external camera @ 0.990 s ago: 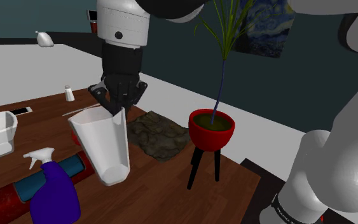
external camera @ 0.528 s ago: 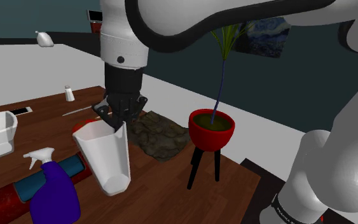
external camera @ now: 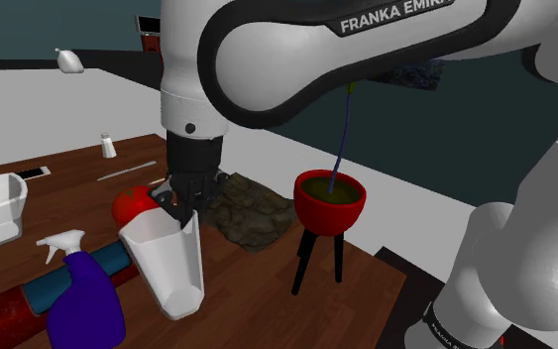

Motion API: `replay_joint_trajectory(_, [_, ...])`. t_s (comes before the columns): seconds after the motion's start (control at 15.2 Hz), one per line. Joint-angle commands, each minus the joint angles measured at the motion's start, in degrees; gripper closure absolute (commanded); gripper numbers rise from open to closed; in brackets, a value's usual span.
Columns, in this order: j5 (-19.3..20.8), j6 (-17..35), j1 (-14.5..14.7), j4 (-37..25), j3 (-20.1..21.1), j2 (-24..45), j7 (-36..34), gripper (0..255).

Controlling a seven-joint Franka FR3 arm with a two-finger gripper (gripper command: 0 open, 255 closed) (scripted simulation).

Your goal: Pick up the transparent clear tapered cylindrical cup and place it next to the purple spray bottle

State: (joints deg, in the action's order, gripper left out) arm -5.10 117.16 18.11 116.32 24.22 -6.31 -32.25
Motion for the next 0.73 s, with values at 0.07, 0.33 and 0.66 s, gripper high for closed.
replay_joint_trajectory(0.07, [0.05,2.41,0.06,2.07,0.11,0.3,0.0,255])
replay_joint_trajectory(0.33, [0.32,5.47,0.11,4.32,0.29,1.17,-0.14,255])
replay_joint_trajectory(0.66, [0.84,9.3,0.17,6.87,0.52,2.56,-0.45,255])
